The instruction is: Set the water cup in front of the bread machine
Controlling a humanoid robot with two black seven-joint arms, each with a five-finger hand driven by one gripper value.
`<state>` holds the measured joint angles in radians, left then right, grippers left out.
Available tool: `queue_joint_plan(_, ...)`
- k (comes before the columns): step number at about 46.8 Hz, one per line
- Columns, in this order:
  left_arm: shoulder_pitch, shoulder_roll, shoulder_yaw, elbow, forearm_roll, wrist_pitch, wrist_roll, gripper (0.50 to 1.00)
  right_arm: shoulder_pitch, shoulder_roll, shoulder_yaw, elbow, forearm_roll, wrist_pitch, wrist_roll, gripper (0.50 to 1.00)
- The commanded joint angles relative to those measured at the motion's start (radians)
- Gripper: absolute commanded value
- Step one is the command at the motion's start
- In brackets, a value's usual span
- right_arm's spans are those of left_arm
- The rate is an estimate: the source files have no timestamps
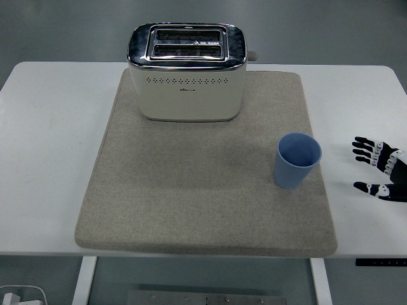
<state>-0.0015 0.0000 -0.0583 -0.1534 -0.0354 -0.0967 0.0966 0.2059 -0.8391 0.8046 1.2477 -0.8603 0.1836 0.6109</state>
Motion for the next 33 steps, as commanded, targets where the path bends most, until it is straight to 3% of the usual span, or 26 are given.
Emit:
queue_joint_plan(1,0.0,0.0,0.0,0.0,0.0,0.0,0.0,1.0,-0.003,0.012,-0.001,0.006,-0.005,-0.019,0.0,0.926)
queue_joint_plan(14,0.0,0.0,0.0,0.0,0.0,0.0,0.0,1.0,-0.005,0.051,-0.001,0.022,-0.006,-0.052,0.0,0.926)
queue_joint_plan(33,0.0,0.0,0.0,0.0,0.0,0.0,0.0,1.0,0.009,0.118,0.001,0.022,-0.043,-0.055,0.0,0.926)
